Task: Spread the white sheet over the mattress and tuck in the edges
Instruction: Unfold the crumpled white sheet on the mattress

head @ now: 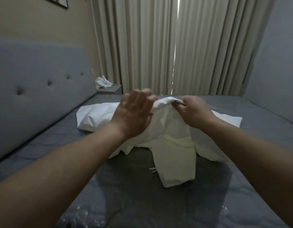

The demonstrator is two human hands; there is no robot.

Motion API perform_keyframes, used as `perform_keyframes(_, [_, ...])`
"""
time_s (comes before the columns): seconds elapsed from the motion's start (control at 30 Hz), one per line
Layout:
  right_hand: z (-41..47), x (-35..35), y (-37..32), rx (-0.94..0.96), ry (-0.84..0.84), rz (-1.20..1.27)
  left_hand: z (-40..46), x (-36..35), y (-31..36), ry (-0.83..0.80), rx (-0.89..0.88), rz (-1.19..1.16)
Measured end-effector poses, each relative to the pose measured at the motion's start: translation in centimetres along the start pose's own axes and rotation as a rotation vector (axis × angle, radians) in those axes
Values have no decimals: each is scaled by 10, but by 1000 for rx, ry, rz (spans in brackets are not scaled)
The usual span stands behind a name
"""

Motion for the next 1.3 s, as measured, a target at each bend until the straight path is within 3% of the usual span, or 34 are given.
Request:
perform_keyframes(0.07, [-6, 10, -9, -47, 29, 165, -14, -1, 29, 29, -260, -55])
perform_keyframes(0.1, [-10, 15, -14, -87, 45, 274, -20, -5, 42, -57, -305, -62])
perform_keyframes(0.13, [-13, 19, -19, -130, 57, 383, -24, -11, 51, -197, -255, -40])
perform_keyframes(0.2, [-18, 28, -30, -204, 63, 548, -35, -23, 58, -464, 59, -10])
perform_keyframes(0.27, [-21, 36, -41, -227, 47, 635, -39, -25, 58, -553, 389, -98])
perform_keyframes(0.4, [-25, 49, -52, -180, 10, 742, -28, -19, 46, -468, 630, -250])
perform_keyframes(0.53, [-19, 60, -30, -220, 80, 708, -30, -7, 35, -441, 566, -299])
perform_keyframes(0.6, [-15, 61, -6, -257, 160, 507, -34, -2, 28, -413, 587, -346])
perform_keyframes(0.7, [-22, 52, 19, -258, 193, -4, -34, 0, 15, -392, 676, -405])
perform_keyframes(0.77, [-36, 44, 17, -128, 225, -167, -28, 4, 10, -377, 737, -464])
perform_keyframes(0.83, [-53, 33, 2, 104, 261, -156, -18, 12, 7, -346, 783, -525])
perform_keyframes(0.9, [-72, 17, -17, 295, 196, -96, -3, 20, 7, -321, 779, -556])
perform_keyframes(0.97, [-90, -3, -34, 358, 70, -159, 13, 29, 10, -276, 735, -575])
perform_keyframes(1.13, [-104, -47, -43, 116, -183, -297, 47, 56, 25, -156, 643, -604])
perform_keyframes(1.3, [-94, -46, -33, 16, 26, -61, 57, 64, 46, -220, 490, -535])
Point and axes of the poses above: each hand's wrist, its own z-axis towards the middle knuckle, its own x-axis out of the back of the hand, y = z × x, the point moved 4 cm from there along z, towards the middle knuckle, and after that the axes turned 2 degrees about z, right-handed, at the moved point
